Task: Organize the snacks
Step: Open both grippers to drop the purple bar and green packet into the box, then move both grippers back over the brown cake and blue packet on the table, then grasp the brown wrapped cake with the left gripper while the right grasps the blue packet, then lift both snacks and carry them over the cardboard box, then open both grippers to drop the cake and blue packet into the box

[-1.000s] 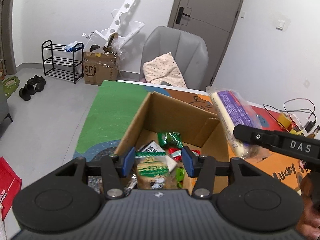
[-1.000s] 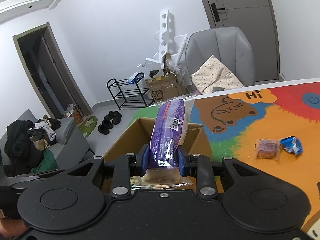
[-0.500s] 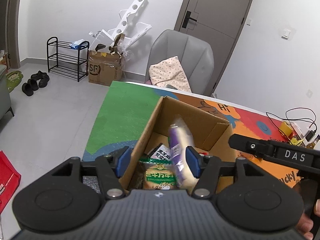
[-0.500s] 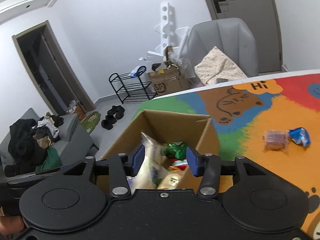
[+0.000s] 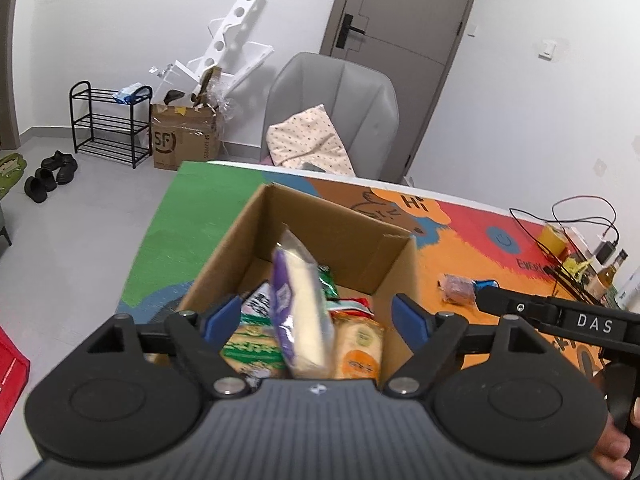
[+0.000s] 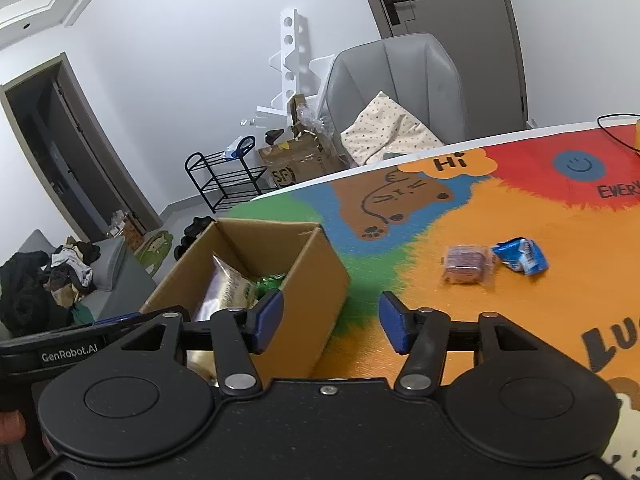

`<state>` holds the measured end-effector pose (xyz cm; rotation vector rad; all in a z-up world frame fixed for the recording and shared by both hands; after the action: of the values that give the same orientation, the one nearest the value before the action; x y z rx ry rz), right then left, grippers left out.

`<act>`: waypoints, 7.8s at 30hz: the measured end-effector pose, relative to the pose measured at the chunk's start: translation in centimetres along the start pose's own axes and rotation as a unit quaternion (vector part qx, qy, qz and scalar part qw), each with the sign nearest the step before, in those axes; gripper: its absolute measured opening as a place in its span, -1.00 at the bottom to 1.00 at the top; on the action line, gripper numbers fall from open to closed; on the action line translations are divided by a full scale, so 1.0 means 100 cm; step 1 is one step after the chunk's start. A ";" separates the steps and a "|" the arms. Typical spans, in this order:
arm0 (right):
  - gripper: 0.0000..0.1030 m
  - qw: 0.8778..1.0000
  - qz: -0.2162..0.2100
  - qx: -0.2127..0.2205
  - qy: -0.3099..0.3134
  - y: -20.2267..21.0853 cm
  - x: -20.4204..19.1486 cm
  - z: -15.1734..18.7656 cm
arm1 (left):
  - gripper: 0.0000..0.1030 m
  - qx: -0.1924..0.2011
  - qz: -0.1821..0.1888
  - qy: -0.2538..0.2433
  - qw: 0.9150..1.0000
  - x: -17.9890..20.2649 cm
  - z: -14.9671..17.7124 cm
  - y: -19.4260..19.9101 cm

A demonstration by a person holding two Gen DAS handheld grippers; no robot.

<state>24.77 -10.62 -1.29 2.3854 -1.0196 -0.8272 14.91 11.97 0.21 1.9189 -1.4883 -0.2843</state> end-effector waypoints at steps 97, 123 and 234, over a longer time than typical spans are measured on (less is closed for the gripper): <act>-1.00 0.995 0.045 -0.052 -0.079 -0.062 0.175 -0.016 | -0.34 -0.095 0.086 -0.073 0.989 0.163 0.019 -0.191; 0.43 0.991 0.107 -0.017 -0.072 -0.077 0.156 -0.023 | -0.36 -0.080 0.073 -0.068 0.992 0.147 0.025 -0.176; -0.16 0.999 -0.028 0.015 0.034 -0.041 -0.028 -0.039 | 0.40 0.032 -0.009 0.023 0.999 -0.023 -0.035 -0.010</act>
<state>27.80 -5.34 0.23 2.4594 -0.9494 -0.7484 16.89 15.54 1.61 1.9759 -1.4679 -0.2022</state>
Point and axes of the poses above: each gripper's, at about its wrist camera, not at the fingertips, and y roughly against the way its jaws point, x to its right, z to its underside, the point moved 1 cm from there along -y, roughly the way its jaws point, and after that the axes turned 1 degree about -x, right-handed, at the moved point
